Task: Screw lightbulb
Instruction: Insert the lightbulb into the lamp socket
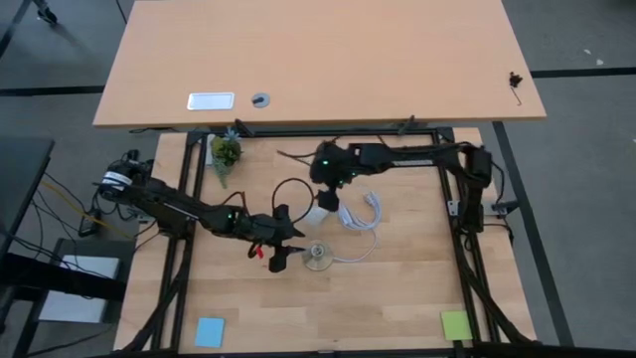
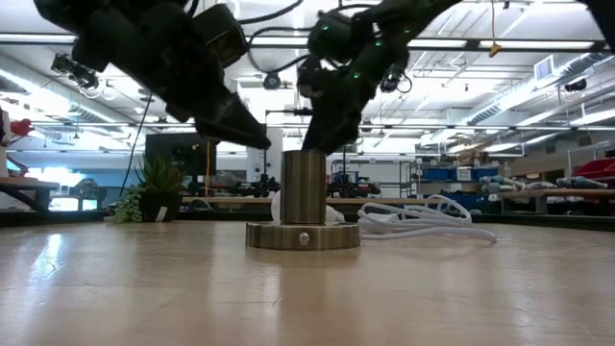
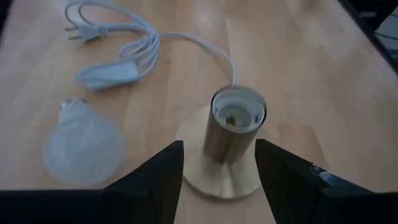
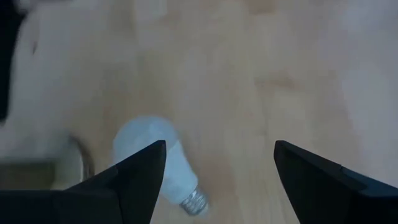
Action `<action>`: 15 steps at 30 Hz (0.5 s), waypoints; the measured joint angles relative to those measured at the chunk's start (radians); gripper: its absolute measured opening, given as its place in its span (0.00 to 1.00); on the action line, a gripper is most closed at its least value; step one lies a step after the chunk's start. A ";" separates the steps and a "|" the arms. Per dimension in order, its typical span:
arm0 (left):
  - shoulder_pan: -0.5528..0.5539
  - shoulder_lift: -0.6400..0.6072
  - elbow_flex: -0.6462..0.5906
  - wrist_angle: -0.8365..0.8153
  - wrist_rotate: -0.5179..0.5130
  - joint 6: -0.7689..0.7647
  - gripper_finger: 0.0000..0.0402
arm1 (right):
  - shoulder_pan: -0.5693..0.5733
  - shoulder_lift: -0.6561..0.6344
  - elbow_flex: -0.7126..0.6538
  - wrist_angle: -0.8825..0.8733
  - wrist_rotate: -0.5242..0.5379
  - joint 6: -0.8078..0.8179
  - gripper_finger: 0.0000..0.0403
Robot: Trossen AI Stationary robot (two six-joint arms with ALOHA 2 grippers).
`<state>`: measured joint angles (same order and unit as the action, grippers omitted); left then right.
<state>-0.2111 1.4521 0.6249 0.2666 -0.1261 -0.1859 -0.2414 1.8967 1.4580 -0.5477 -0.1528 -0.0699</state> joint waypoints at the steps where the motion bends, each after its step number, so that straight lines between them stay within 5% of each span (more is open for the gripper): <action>1: 0.000 0.000 -0.011 0.012 0.000 0.000 0.51 | 0.008 0.017 0.023 -0.027 -0.006 -0.073 0.77; 6: 0.002 -0.004 -0.080 0.109 0.000 -0.007 0.51 | 0.048 0.079 0.067 -0.127 -0.015 -0.338 0.77; 15: 0.002 -0.004 -0.154 0.223 0.000 -0.054 0.51 | 0.077 0.083 0.044 -0.068 0.020 -0.450 0.76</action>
<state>-0.2096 1.4483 0.4706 0.4895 -0.1261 -0.2401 -0.1643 1.9801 1.5024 -0.6161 -0.1329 -0.5198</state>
